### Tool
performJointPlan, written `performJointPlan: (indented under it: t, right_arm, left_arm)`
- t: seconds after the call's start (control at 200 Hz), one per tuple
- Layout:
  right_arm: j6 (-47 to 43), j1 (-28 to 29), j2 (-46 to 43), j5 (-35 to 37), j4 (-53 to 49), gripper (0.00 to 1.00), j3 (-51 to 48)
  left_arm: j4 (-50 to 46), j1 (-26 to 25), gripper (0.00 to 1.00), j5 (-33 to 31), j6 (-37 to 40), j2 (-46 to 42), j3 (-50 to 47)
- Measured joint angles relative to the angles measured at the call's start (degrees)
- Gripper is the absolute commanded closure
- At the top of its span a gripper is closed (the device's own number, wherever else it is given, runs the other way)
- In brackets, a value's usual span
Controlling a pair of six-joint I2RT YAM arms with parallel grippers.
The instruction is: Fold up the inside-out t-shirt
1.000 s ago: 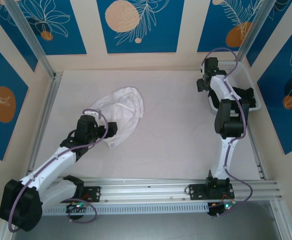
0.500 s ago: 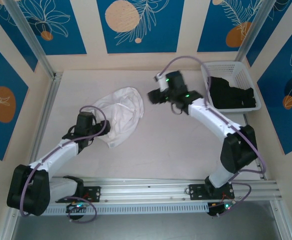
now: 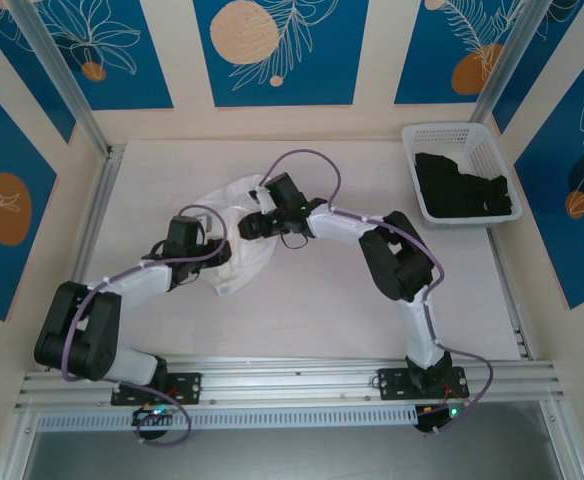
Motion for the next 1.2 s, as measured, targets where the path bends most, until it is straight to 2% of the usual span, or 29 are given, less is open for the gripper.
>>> performJointPlan:
  t: [0.14, 0.245, 0.43, 0.57, 0.725, 0.96, 1.2]
  right_arm:
    - [1.8, 0.0, 4.0, -1.2, 0.1, 0.84, 5.3]
    - [2.2, -0.7, 4.0, -2.0, -0.3, 1.0, 5.3]
    - [1.7, -3.6, -3.2, -3.7, 0.6, 1.0, -2.2]
    - [0.5, -6.7, -15.1, -6.0, 1.2, 1.0, -7.9]
    - [-1.1, -9.4, -27.6, -8.2, 1.2, 1.0, -9.6]
    - [-3.4, -10.4, -40.0, -9.8, 0.4, 1.0, -9.1]
    - [-6.1, -11.1, -42.8, -6.9, -3.1, 1.0, -8.4]
  left_arm:
    - [0.9, 0.0, 1.0, 0.5, -0.3, 0.5, 0.0]
    - [1.0, 0.0, 1.0, 0.3, -0.3, -0.5, 0.0]
    - [1.0, 0.0, 1.0, 1.2, -1.0, -9.1, -0.1]
    - [1.0, 0.0, 1.0, 3.4, -2.1, -17.5, 0.1]
    - [0.7, 0.0, 1.0, 6.3, -4.1, -23.1, 4.1]
    - [4.5, -0.2, 1.0, 10.5, -7.8, -23.8, 13.0]
    - [6.4, -1.4, 1.0, 12.6, -9.4, -18.8, 14.9]
